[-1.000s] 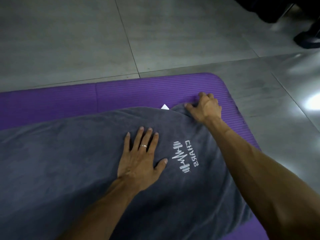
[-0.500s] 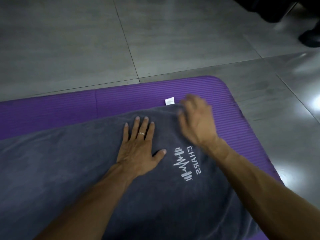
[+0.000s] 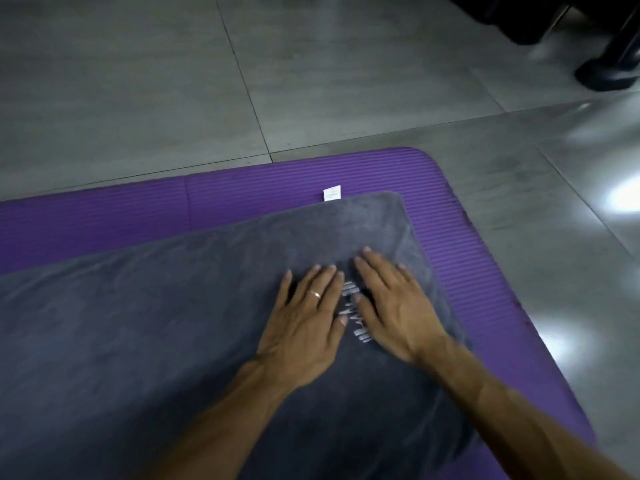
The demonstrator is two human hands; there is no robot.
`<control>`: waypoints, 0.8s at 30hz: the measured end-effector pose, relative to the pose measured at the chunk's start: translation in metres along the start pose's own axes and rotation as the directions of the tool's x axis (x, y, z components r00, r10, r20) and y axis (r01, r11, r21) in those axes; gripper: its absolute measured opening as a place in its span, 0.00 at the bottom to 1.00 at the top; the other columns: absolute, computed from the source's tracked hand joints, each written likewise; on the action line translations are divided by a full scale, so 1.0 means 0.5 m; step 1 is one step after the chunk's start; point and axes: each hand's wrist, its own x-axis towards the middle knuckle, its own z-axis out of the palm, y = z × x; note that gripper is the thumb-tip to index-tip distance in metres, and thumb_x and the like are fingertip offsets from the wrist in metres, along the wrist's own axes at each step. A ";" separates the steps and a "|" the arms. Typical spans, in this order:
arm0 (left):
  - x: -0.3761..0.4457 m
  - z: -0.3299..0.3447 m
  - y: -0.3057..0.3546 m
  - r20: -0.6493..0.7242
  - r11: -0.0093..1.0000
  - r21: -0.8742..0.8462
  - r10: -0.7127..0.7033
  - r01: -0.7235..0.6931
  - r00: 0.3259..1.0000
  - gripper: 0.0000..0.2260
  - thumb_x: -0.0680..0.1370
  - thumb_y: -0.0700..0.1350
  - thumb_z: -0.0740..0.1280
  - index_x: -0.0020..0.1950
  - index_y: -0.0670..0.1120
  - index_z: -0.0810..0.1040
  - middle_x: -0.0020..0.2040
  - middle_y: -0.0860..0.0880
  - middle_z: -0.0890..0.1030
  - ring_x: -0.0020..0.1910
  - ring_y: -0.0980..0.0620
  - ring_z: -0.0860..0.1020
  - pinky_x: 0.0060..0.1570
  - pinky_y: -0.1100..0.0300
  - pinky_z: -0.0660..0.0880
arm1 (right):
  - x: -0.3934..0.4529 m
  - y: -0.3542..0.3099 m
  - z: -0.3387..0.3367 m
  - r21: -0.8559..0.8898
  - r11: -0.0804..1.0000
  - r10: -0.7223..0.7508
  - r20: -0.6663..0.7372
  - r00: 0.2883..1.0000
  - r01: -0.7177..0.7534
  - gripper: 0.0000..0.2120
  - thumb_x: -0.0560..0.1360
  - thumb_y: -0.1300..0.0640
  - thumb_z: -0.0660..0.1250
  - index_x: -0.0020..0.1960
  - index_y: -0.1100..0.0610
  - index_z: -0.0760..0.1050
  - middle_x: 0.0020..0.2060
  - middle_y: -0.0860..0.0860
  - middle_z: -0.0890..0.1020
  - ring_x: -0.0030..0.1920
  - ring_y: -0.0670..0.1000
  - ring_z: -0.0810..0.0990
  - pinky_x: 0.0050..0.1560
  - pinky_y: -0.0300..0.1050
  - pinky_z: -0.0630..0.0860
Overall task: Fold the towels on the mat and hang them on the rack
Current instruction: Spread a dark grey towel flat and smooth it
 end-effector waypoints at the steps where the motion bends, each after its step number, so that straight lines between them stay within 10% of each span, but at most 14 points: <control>1: -0.014 0.013 0.011 0.039 1.000 0.008 0.029 -0.029 0.999 0.31 0.76 0.61 0.53 0.74 0.44 0.66 0.75 0.46 0.65 0.75 0.45 0.61 0.72 0.38 0.51 | -0.040 0.012 0.018 -0.052 0.997 0.052 0.019 0.998 -0.051 0.30 0.79 0.42 0.50 0.75 0.57 0.64 0.75 0.53 0.64 0.74 0.54 0.64 0.70 0.62 0.65; 6: -0.021 0.013 0.036 0.115 0.988 0.155 -0.036 0.018 0.993 0.37 0.74 0.65 0.47 0.78 0.44 0.58 0.79 0.45 0.56 0.78 0.43 0.51 0.72 0.36 0.40 | -0.123 0.093 0.008 -0.074 0.836 0.541 -0.055 0.839 -0.544 0.38 0.76 0.36 0.40 0.78 0.59 0.54 0.78 0.56 0.55 0.78 0.55 0.52 0.74 0.64 0.51; 10: -0.065 0.042 0.094 0.105 0.997 0.051 0.055 -0.060 0.993 0.31 0.77 0.60 0.52 0.75 0.44 0.64 0.77 0.45 0.63 0.77 0.43 0.57 0.71 0.37 0.50 | -0.220 -0.023 0.034 0.000 0.981 0.195 -0.044 0.980 -0.196 0.32 0.81 0.39 0.46 0.78 0.57 0.54 0.77 0.54 0.56 0.77 0.53 0.54 0.75 0.54 0.49; 17: -0.080 0.059 0.110 0.135 0.986 0.134 0.081 -0.099 0.987 0.35 0.76 0.65 0.51 0.76 0.44 0.62 0.77 0.43 0.61 0.77 0.41 0.55 0.72 0.34 0.49 | -0.382 0.111 0.011 -0.189 0.823 0.555 0.064 0.829 -0.536 0.32 0.78 0.34 0.33 0.78 0.47 0.44 0.78 0.50 0.49 0.78 0.54 0.49 0.74 0.65 0.48; 22: -0.090 0.067 0.115 0.124 0.987 0.127 0.081 -0.097 0.989 0.37 0.76 0.66 0.49 0.78 0.43 0.57 0.78 0.43 0.56 0.78 0.44 0.51 0.73 0.36 0.48 | -0.378 0.096 0.000 -0.201 0.968 0.190 0.187 0.964 -0.151 0.27 0.81 0.40 0.41 0.78 0.46 0.52 0.77 0.50 0.57 0.77 0.54 0.57 0.72 0.60 0.53; 24: -0.091 0.064 0.110 0.114 0.987 0.122 0.093 -0.107 0.989 0.37 0.76 0.67 0.49 0.77 0.44 0.57 0.78 0.43 0.57 0.78 0.45 0.52 0.73 0.36 0.49 | -0.391 0.150 -0.021 -0.207 0.942 0.304 0.187 0.934 -0.265 0.27 0.81 0.40 0.41 0.77 0.46 0.56 0.76 0.51 0.62 0.75 0.55 0.63 0.71 0.63 0.56</control>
